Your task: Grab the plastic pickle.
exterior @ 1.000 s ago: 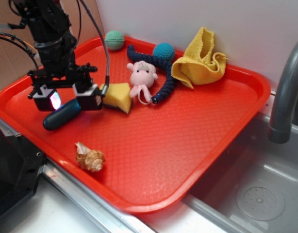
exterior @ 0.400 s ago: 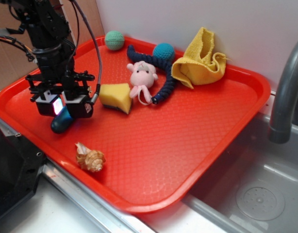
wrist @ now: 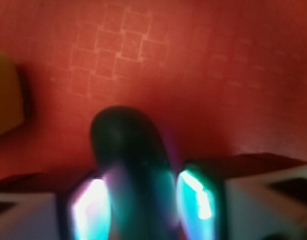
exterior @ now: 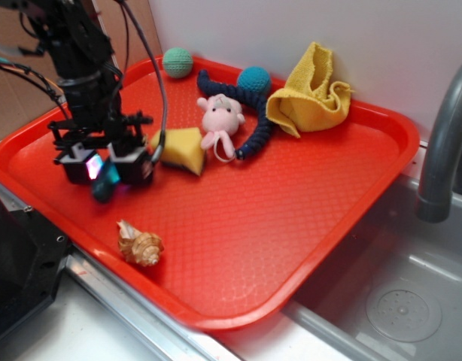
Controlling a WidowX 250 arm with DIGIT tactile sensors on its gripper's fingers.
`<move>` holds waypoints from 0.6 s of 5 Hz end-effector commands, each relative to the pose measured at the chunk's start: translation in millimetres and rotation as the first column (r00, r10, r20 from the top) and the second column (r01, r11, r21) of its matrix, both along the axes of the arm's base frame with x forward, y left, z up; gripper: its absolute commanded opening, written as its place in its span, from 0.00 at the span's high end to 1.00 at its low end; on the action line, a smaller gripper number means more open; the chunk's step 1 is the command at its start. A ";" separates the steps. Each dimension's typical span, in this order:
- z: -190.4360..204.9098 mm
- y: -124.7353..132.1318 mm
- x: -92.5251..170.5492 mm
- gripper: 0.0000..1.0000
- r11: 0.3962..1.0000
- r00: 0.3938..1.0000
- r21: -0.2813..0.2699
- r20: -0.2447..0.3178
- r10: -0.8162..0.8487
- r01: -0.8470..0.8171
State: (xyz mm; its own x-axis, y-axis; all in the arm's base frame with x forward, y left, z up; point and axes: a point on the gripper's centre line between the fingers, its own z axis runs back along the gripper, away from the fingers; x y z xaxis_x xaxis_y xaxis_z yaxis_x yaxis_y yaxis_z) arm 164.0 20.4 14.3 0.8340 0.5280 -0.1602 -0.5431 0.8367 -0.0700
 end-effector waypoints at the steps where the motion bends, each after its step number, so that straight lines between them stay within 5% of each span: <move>1: -2.3 -2.7 -3.4 0.59 1.000 1.000 0.005 -0.024 0.006 -0.006; 2: -0.7 -3.8 -1.7 1.00 1.000 1.000 0.013 -0.022 -0.002 0.003; 3: 5.5 -5.1 1.8 1.00 0.999 0.999 0.032 -0.020 -0.036 0.037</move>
